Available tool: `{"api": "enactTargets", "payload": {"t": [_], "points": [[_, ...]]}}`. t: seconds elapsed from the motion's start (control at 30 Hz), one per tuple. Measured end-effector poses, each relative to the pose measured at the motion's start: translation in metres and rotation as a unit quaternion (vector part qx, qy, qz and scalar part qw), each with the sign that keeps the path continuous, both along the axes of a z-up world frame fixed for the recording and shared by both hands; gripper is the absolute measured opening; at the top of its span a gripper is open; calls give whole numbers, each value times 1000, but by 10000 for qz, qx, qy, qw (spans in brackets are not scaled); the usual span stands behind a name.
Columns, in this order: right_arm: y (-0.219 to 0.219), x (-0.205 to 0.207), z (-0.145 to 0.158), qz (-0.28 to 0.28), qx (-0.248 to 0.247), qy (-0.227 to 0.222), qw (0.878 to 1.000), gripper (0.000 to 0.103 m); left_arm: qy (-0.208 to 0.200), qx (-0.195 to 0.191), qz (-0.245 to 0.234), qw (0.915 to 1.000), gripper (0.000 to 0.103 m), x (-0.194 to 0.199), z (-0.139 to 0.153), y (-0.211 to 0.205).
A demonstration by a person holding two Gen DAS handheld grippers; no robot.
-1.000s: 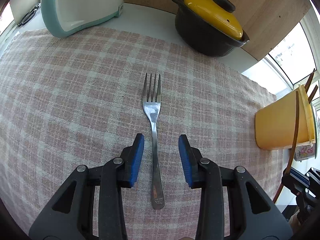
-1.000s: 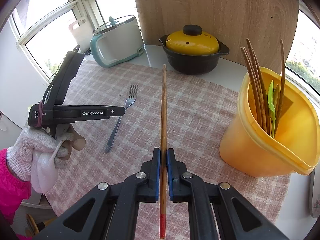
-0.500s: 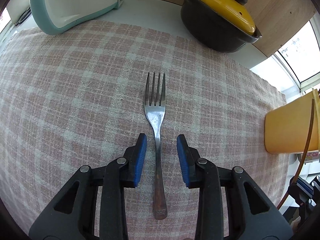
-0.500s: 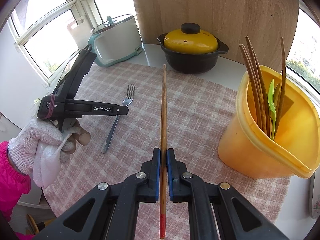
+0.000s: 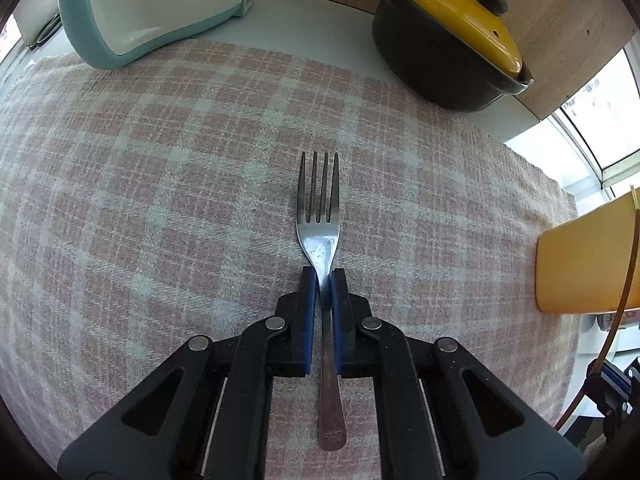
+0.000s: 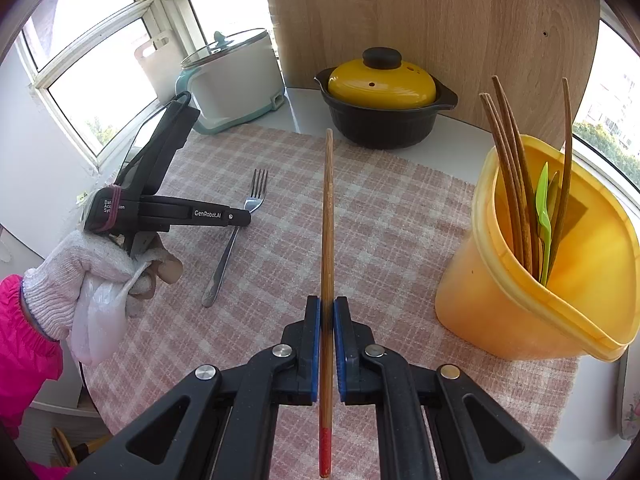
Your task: Organize utensils
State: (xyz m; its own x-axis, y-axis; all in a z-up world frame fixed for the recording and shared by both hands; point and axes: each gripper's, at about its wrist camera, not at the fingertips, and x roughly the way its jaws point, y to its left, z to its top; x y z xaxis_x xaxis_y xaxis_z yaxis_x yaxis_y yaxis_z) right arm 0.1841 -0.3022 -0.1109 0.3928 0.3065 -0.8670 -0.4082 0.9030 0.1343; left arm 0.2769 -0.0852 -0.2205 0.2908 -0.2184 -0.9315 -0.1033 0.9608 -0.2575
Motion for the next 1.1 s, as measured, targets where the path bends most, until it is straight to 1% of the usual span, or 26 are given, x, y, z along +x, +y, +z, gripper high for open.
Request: {"api": "enactTargets", "payload": {"t": [0.17, 0.2, 0.27, 0.33, 0.43, 0.57, 0.73, 1.1], "points": [[0, 0, 0, -17, 16, -2, 10000, 4, -151, -207, 148, 9996, 4, -12, 3, 13], [0, -1, 1, -19, 22, -11, 10000, 4, -230, -200, 157, 9994, 4, -23, 7, 16], [-1, -1, 3, -27, 20, -44, 10000, 4, -379, -176, 147, 9990, 4, -31, 14, 19], [-1, -1, 5, -28, 35, -75, 10000, 4, -498, -259, 176, 9983, 4, -41, 22, 24], [0, -1, 7, -19, 33, -114, 9999, 4, -701, -288, 221, 9969, 3, -55, 34, 28], [-1, -3, 8, -6, 50, -128, 9999, 4, -947, -319, 286, 9946, 3, -76, 45, 25], [-1, -5, 9, -16, 59, -144, 9999, 4, -1197, -227, 249, 9922, 3, -88, 55, 8], [-2, -11, 14, 1, 56, -210, 9998, 4, -1674, -327, 242, 9851, 3, -119, 88, 2]]}}
